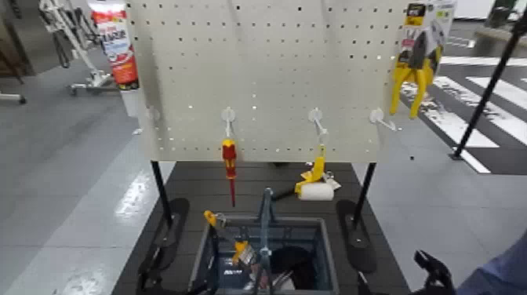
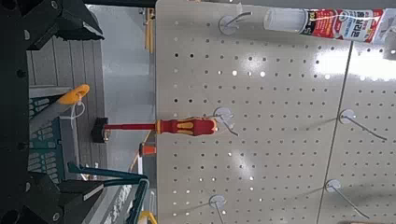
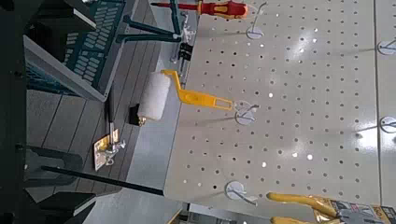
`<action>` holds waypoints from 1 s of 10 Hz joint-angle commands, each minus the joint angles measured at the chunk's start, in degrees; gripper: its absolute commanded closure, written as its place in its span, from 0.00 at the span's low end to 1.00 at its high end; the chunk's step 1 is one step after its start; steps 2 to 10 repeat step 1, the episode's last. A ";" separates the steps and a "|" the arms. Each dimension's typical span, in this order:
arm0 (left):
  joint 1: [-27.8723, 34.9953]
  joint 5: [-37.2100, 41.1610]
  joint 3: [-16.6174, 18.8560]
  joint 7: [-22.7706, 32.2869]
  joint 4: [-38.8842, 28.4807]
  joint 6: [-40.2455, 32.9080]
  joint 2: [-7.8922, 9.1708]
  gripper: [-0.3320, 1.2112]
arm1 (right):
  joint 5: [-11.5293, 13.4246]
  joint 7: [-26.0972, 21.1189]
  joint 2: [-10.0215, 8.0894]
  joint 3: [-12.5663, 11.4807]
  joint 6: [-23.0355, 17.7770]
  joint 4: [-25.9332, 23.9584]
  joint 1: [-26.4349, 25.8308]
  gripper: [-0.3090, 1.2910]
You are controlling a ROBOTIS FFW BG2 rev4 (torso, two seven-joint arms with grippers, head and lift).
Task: Put the red colored gloves into the crate.
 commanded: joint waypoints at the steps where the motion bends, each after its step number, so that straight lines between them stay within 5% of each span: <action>1: 0.00 0.00 -0.05 0.00 0.09 0.21 -6.06 0.32 | 0.58 -0.26 0.09 0.12 -0.17 0.04 -0.03 0.14; 10: 0.00 0.00 -0.05 0.00 0.09 0.21 -6.06 0.32 | 0.58 -0.26 0.09 0.12 -0.17 0.04 -0.03 0.14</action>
